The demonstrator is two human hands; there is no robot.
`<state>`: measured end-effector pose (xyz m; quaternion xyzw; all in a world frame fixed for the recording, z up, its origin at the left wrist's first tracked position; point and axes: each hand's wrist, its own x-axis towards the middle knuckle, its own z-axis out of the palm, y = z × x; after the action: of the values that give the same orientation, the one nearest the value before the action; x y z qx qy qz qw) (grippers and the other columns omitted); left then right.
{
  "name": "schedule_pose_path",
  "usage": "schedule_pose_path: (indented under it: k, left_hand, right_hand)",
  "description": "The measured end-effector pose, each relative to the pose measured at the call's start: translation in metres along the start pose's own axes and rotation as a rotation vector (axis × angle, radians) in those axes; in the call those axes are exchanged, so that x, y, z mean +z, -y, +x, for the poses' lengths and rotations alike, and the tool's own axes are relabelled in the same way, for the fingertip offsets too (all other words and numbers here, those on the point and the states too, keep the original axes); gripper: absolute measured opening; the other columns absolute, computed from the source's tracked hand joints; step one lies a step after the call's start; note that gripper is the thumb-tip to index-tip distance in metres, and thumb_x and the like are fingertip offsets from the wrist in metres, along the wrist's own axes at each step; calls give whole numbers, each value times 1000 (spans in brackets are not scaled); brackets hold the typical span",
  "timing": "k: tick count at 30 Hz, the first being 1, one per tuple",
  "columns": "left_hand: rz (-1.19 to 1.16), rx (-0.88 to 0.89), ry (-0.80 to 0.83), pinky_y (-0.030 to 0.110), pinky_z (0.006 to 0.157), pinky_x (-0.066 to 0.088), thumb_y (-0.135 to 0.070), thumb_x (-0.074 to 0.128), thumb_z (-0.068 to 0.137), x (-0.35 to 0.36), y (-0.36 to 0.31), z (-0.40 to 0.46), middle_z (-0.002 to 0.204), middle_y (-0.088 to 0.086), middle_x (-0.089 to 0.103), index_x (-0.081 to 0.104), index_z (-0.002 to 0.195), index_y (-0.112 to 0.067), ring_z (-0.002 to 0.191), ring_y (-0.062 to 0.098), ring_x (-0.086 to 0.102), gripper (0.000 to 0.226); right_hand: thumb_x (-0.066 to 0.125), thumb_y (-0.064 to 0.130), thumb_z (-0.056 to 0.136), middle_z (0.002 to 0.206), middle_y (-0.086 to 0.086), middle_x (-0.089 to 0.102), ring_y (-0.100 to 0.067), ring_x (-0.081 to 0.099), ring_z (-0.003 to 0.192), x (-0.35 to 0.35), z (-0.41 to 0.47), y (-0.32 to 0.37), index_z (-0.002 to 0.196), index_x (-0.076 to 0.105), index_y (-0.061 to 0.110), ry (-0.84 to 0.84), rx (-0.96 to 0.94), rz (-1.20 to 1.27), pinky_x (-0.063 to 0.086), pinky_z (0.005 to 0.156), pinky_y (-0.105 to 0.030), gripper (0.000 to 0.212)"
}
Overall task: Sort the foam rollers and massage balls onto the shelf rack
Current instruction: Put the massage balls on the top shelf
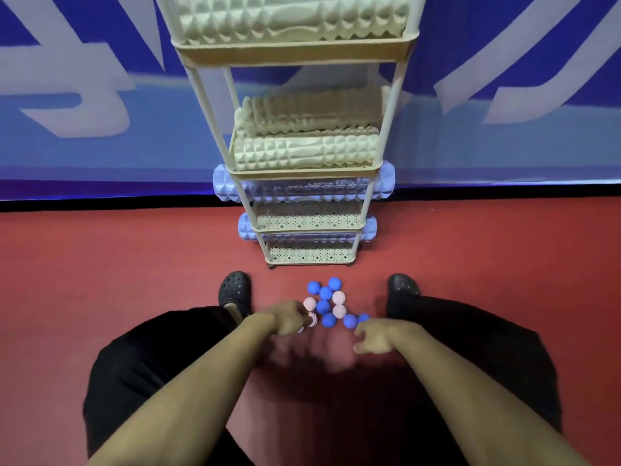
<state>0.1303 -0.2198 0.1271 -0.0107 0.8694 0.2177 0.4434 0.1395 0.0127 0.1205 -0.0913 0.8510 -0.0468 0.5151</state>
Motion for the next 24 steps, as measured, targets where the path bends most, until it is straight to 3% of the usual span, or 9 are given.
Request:
schedule_pose_path:
  k: [2,6,9,12,14,17,20,24]
  left_hand:
    - [-39,-14,34,23,87,38,-39,53,99,12,7,22,117,0,62,63,127,-21,100,18,54,35]
    - [-114,-92,49,33,98,46,-48,54,89,38,35,79,121,6,67,66,108,-31,113,27,62,29]
    - [-172,-104,39,31,95,45,-36,54,96,57,47,108,118,10,67,66,118,-17,113,27,61,31]
    - [-154,-115,63,31,88,43,-54,47,84,80,65,138,121,14,65,63,119,-11,114,30,61,58]
    - [-137,-149,45,31,83,41,-54,46,83,95,80,158,122,17,65,62,120,-11,113,34,61,59]
    - [-192,-222,-42,38,90,47,-41,54,96,113,99,184,123,19,65,59,128,-12,115,38,60,44]
    - [-258,-255,-197,42,86,49,-45,56,94,129,113,207,117,17,68,57,127,-15,110,39,62,45]
    - [-397,-285,-360,41,89,48,-43,66,90,143,121,223,118,15,64,56,126,-14,111,35,60,47]
  right_hand:
    - [53,45,97,164,-5,20,-25,29,147,9,25,-12,157,26,21,62,29,-11,24,120,-35,70]
    - [58,51,93,158,-5,35,-25,41,140,19,86,-30,152,37,21,96,51,53,33,116,-35,69]
    - [57,50,94,155,-5,41,-26,45,137,29,131,-39,150,39,23,92,42,111,35,113,-33,65]
    - [60,46,93,160,-12,27,-31,44,138,48,171,-47,154,29,23,49,30,170,37,112,-35,72]
    - [63,43,91,163,-13,7,-34,42,139,61,193,-54,156,20,25,-31,49,224,37,113,-38,80]
    - [67,37,91,164,-11,-5,-36,40,140,78,222,-63,157,16,27,-174,83,290,38,112,-39,84]
    - [71,30,87,164,-10,-10,-36,36,142,94,250,-73,157,18,25,-274,57,336,39,111,-40,88]
    - [74,22,86,165,-7,5,-31,35,144,109,274,-85,157,24,20,-340,67,400,38,111,-40,86]
